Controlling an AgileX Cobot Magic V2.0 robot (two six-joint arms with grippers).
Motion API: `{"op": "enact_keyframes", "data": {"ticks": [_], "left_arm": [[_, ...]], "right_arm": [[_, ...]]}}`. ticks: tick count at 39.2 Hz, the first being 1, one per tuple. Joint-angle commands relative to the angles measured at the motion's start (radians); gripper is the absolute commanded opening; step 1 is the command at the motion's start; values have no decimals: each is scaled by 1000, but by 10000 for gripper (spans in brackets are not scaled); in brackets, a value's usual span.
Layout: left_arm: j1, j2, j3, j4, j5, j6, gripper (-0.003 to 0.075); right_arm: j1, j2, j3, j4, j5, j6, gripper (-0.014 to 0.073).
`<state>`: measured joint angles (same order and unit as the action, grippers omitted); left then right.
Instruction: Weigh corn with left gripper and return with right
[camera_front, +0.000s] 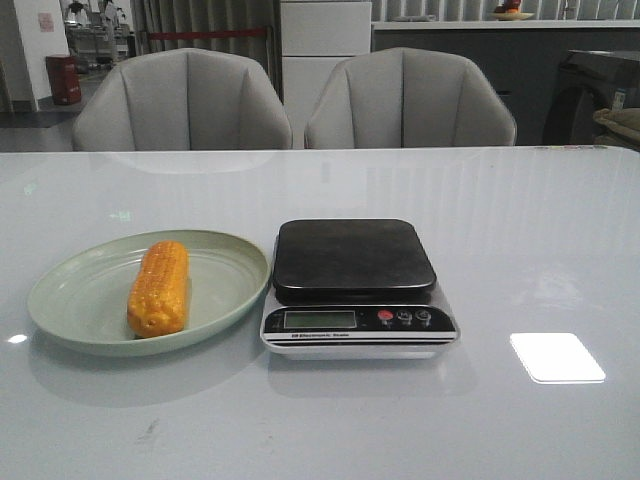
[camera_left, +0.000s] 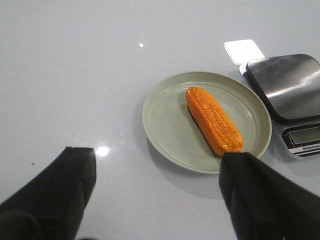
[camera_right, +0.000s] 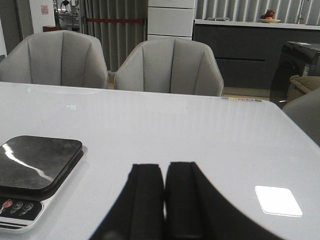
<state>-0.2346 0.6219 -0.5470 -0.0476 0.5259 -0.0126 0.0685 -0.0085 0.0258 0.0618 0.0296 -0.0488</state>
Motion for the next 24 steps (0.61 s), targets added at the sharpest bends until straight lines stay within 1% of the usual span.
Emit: {"op": "enact_keyframes", "data": {"ticks": [1, 8, 14, 22, 24], "left_arm": [[-35, 111, -75, -47, -61, -7, 577], [-99, 324, -165, -73, -66, -10, 577], [-126, 512, -262, -101, -75, -36, 577], [-164, 731, -397, -122, -53, -38, 577], [-170, 776, -424, -125, -49, -57, 577]], "right_arm": [[-1, -19, 10, -5, -77, -8, 169], [-1, -19, 10, -5, -77, -8, 169], [-1, -19, 10, -5, -77, -8, 169], [-1, -19, 10, -5, -77, -8, 169], [-1, -19, 10, -5, -77, -8, 169]]}}
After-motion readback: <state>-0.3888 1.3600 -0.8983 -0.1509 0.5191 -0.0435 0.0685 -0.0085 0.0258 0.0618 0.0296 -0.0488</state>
